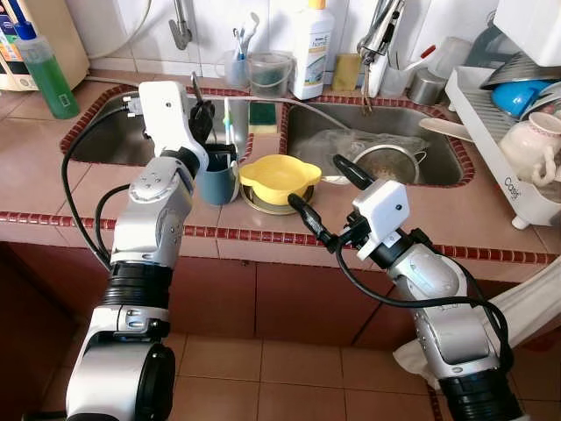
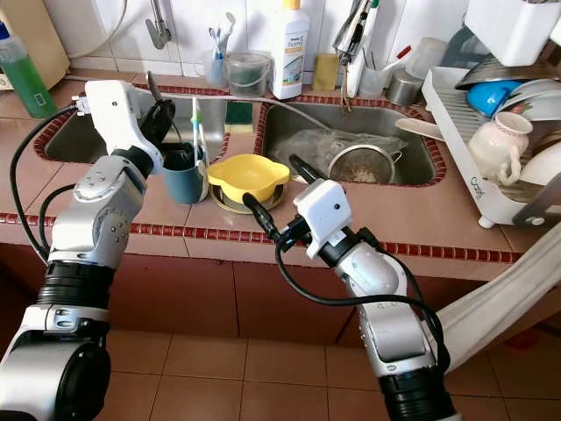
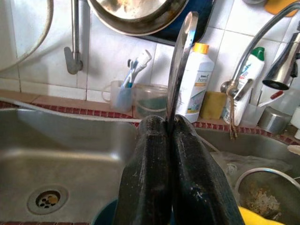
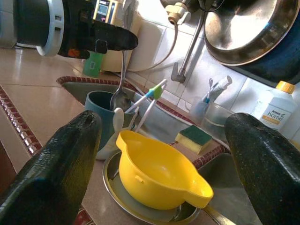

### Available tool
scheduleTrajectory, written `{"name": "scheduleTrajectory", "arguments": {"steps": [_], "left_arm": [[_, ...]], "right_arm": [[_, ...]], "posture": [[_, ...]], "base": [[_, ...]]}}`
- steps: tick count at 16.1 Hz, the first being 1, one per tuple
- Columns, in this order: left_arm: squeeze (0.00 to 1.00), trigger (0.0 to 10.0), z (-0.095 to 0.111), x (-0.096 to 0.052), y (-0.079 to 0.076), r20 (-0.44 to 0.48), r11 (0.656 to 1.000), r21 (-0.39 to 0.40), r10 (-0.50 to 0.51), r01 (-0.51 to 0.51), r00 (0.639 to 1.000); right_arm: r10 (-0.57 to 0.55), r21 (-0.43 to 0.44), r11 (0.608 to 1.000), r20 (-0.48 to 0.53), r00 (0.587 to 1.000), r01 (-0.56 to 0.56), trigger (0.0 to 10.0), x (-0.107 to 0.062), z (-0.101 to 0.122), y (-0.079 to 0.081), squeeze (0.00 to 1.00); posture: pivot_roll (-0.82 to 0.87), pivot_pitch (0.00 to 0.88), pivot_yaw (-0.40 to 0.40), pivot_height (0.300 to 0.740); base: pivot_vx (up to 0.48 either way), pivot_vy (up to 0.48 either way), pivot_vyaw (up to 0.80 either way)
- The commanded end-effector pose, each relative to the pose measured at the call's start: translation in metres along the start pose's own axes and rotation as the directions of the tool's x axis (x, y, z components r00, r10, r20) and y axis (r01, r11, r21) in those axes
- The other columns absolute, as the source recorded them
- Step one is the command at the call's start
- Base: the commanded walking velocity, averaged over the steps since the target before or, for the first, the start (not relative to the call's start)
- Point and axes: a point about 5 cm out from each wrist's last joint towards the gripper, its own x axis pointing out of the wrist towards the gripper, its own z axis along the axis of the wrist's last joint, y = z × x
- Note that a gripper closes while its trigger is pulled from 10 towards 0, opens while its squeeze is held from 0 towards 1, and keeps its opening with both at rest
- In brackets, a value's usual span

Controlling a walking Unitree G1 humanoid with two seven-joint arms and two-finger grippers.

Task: Kitchen organization

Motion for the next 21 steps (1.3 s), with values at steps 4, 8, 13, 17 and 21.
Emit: {"name": "scheduleTrajectory", "arguments": {"steps": [4, 8, 13, 17, 21], "left_arm": [[0.0, 10.0, 0.013, 0.0, 0.0, 0.023, 0.996, 0.082, -0.033, 0.031, 0.999], [0.0, 10.0, 0.012, -0.002, 0.002, 0.012, 0.993, 0.113, -0.028, 0.026, 1.0], [0.0, 10.0, 0.027, -0.002, 0.01, 0.035, 0.986, 0.166, -0.025, 0.019, 0.999], [0.0, 10.0, 0.041, -0.004, 0.026, 0.056, 0.98, 0.2, -0.006, -0.005, 0.998], [0.0, 10.0, 0.06, -0.006, 0.034, 0.101, 0.992, 0.122, -0.004, -0.009, 0.995]], "right_arm": [[0.01, -0.015, 1.0, 0.016, 1.0, -0.01, 10.0, 0.002, 0.004, 0.001, 0.0], [0.011, -0.014, 1.0, 0.017, 1.0, -0.011, 10.0, 0.002, 0.004, 0.001, 0.0], [0.01, -0.013, 1.0, 0.019, 1.0, -0.01, 10.0, 0.003, 0.004, 0.0, 0.0], [0.008, -0.013, 1.0, 0.02, 1.0, -0.008, 10.0, 0.003, 0.004, 0.0, 0.0], [0.008, -0.013, 1.0, 0.019, 1.0, -0.008, 10.0, 0.004, 0.003, -0.001, 0.0]], "posture": [[-0.04, 0.092, -0.011, 0.74], [-0.04, 0.093, -0.011, 0.74], [-0.04, 0.094, -0.014, 0.74], [-0.03, 0.091, -0.014, 0.74], [-0.03, 0.086, -0.015, 0.74]], "base": [[0.0, 0.0, 0.0], [0.0, 0.0, 0.0], [0.0, 0.0, 0.0], [0.0, 0.0, 0.0], [0.0, 0.0, 0.0]]}}
